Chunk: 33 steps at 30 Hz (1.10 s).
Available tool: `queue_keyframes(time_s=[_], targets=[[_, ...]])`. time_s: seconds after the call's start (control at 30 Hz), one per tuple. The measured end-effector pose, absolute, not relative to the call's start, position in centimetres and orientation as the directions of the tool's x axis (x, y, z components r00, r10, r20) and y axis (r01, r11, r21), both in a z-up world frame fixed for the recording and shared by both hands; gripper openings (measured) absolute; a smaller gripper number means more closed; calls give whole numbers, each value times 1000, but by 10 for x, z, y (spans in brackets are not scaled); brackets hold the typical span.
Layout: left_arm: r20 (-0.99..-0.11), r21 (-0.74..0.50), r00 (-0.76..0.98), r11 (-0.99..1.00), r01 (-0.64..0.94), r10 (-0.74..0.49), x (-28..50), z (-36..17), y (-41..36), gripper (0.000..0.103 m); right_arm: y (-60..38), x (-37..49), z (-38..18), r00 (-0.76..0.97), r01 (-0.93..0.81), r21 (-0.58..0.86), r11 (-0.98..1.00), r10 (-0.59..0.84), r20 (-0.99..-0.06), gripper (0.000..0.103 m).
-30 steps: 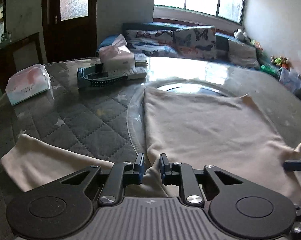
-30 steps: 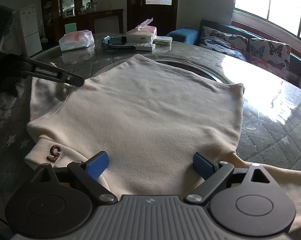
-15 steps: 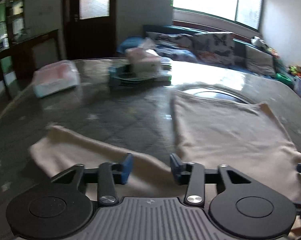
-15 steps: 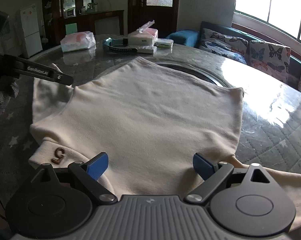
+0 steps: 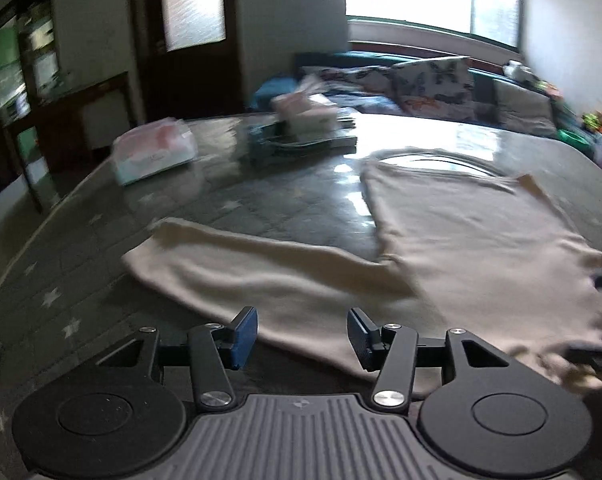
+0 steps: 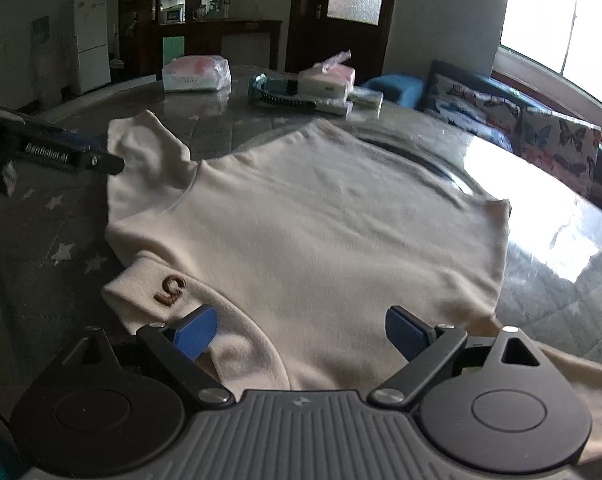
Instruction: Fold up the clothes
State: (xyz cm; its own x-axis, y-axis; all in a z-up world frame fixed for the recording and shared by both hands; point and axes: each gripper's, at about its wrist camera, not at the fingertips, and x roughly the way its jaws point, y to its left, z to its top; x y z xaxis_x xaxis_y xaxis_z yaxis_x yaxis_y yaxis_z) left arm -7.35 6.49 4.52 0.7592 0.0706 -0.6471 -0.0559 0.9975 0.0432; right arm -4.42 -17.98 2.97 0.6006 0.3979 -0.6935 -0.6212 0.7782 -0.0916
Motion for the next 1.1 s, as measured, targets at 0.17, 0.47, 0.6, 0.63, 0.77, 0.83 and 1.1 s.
queue_keyframes(time_s=[0.17,0.47,0.6,0.63,0.77,0.83,1.1], targets=[[-635,94,772,994,47,24,-75,41,30,53,-166,-35,39,601,-631,-71,772,429,-674,93],[-644,185,759,982,38,93,-69,21,34,53,-125,-35,26,519,-731,-85,677,470,-714,90],[-635,199,766,979,38,99,-68,18,41,54,-130,-47,29,506,-769,-126,627,476,-720,90],[-636,197,765,980,37,100,-67,18,42,54,-131,-48,31,506,-769,-126,626,477,-719,90],[-639,184,763,983,25,100,-67,20,47,54,-130,-49,31,500,-769,-113,629,483,-719,90],[-640,171,762,985,13,101,-68,22,50,53,-128,-50,28,499,-769,-107,630,487,-717,90],[-609,75,759,970,-232,229,-58,39,100,53,-126,-50,30,490,-771,-90,630,497,-716,88]])
